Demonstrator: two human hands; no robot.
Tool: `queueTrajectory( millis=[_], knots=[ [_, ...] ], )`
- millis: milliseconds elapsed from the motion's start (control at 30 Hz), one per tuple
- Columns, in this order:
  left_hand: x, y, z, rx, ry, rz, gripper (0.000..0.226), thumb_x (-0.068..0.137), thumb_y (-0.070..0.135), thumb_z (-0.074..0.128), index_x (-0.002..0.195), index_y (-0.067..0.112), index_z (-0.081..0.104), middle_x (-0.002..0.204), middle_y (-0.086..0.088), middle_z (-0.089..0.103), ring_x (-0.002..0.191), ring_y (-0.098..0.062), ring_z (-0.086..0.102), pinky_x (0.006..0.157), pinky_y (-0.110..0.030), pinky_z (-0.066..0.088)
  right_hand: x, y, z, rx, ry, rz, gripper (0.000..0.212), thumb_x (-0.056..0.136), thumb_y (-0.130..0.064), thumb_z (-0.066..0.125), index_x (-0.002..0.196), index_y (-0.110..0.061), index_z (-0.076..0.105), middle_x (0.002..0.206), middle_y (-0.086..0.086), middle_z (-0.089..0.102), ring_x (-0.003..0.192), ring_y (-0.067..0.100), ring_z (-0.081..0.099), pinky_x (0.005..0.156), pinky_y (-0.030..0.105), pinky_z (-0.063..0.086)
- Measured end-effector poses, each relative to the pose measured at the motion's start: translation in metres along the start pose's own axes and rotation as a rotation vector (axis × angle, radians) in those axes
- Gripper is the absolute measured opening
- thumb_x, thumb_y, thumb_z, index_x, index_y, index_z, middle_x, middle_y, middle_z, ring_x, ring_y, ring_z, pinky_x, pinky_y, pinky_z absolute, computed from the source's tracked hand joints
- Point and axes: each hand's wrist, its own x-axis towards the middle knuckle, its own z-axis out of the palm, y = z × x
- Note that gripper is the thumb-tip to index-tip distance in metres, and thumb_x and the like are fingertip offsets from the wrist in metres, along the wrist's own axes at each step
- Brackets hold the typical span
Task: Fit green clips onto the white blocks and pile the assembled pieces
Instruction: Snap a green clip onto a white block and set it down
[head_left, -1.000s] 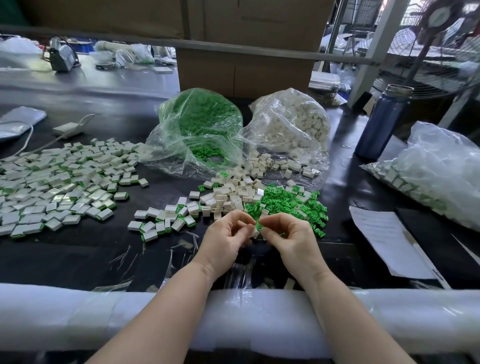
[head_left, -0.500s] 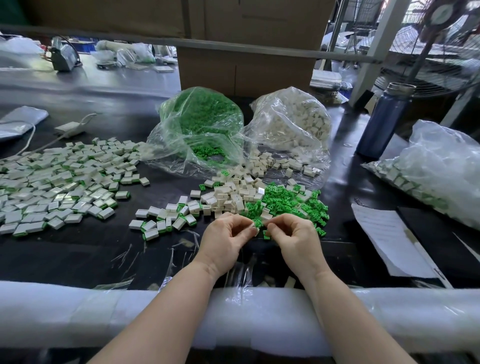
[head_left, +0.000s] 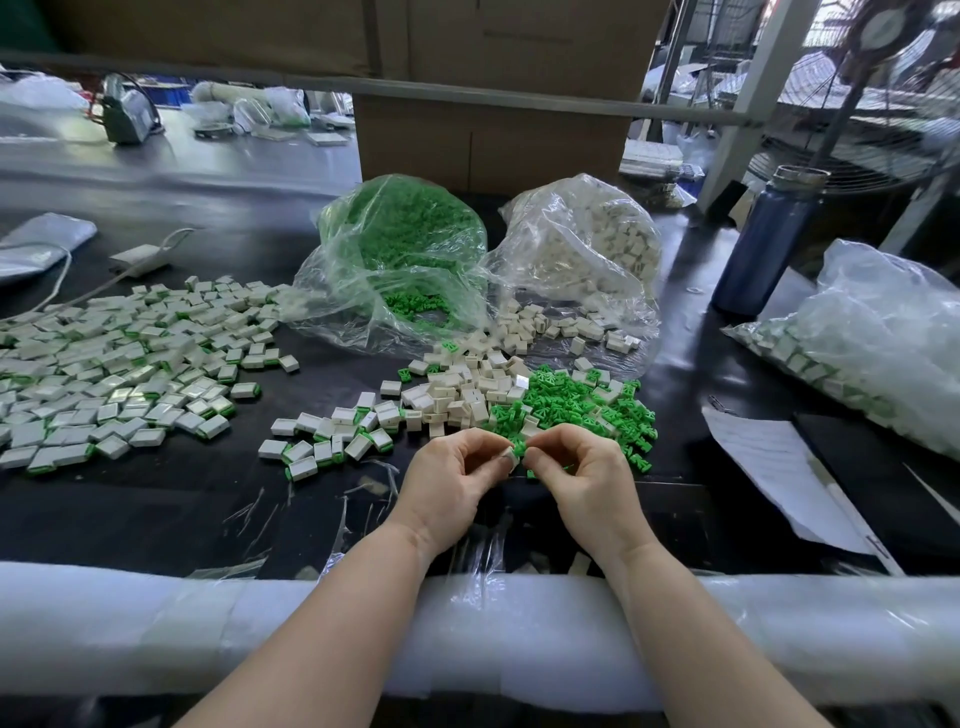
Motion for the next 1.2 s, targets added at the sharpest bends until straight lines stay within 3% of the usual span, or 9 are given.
queueTrajectory(
  millis=[100, 200, 433, 633, 867, 1000, 1200],
  knots=[
    [-0.0003, 0.0000, 0.0001, -0.010, 0.020, 0.001, 0.007, 0.083, 0.014, 0.068, 0.089, 0.016, 0.068, 0.084, -0.003, 0.070, 0.081, -0.015, 0.064, 0.081, -0.024, 0.052, 0.0000, -0.0005, 0.0019, 0.004, -0.027, 0.018, 0.015, 0.083, -0.005, 0.067, 0.084, -0.019, 0.070, 0.079, -0.016, 0.065, 0.074, -0.005, 0.061, 0.073, 0.007, 0.046],
    [-0.0003, 0.0007, 0.0004, -0.033, 0.018, -0.006, 0.007, 0.083, 0.012, 0.068, 0.090, 0.014, 0.068, 0.085, -0.006, 0.070, 0.081, -0.016, 0.064, 0.082, -0.027, 0.053, -0.0003, -0.0022, 0.0023, 0.039, -0.030, 0.014, 0.011, 0.083, -0.006, 0.067, 0.088, -0.015, 0.072, 0.083, -0.010, 0.068, 0.079, 0.000, 0.063, 0.075, 0.010, 0.048],
    [-0.0011, 0.0014, 0.0009, 0.001, -0.036, 0.001, 0.015, 0.084, 0.011, 0.066, 0.098, 0.005, 0.068, 0.091, -0.009, 0.070, 0.089, -0.021, 0.065, 0.088, -0.031, 0.051, -0.0003, -0.0036, 0.0012, 0.002, -0.004, 0.015, 0.007, 0.080, -0.007, 0.070, 0.075, -0.011, 0.068, 0.067, -0.009, 0.063, 0.063, 0.002, 0.055, 0.066, 0.015, 0.046],
    [-0.0029, 0.0009, 0.0021, 0.064, -0.066, 0.026, 0.019, 0.085, 0.009, 0.064, 0.102, 0.003, 0.069, 0.095, -0.008, 0.070, 0.092, -0.018, 0.065, 0.092, -0.031, 0.049, -0.0010, -0.0022, 0.0005, -0.061, -0.050, 0.035, 0.012, 0.080, -0.008, 0.070, 0.069, -0.012, 0.068, 0.063, -0.004, 0.062, 0.058, 0.002, 0.052, 0.059, 0.010, 0.042],
    [-0.0037, -0.0003, 0.0042, 0.204, -0.003, 0.093, 0.017, 0.084, 0.014, 0.067, 0.100, 0.010, 0.071, 0.094, -0.001, 0.070, 0.089, -0.010, 0.063, 0.085, -0.016, 0.046, -0.0004, -0.0004, 0.0011, -0.057, -0.051, 0.073, 0.015, 0.079, -0.008, 0.071, 0.066, -0.016, 0.067, 0.059, -0.009, 0.061, 0.054, -0.002, 0.053, 0.058, 0.008, 0.041],
    [-0.0020, 0.0019, 0.0045, 0.110, 0.024, 0.053, 0.015, 0.083, 0.011, 0.068, 0.097, 0.008, 0.071, 0.090, -0.003, 0.070, 0.086, -0.013, 0.064, 0.087, -0.021, 0.049, -0.0004, -0.0024, 0.0022, 0.006, -0.015, 0.069, 0.009, 0.081, -0.010, 0.070, 0.072, -0.013, 0.071, 0.067, 0.001, 0.067, 0.066, 0.012, 0.060, 0.067, 0.019, 0.049],
    [-0.0012, 0.0029, 0.0047, 0.005, -0.021, 0.018, 0.013, 0.083, 0.010, 0.067, 0.096, 0.010, 0.070, 0.089, -0.004, 0.070, 0.083, -0.011, 0.063, 0.083, -0.018, 0.049, 0.0006, -0.0045, 0.0014, 0.047, 0.026, 0.049, 0.009, 0.079, -0.008, 0.071, 0.072, -0.012, 0.068, 0.067, -0.002, 0.065, 0.063, 0.007, 0.057, 0.064, 0.018, 0.048]
  ],
)
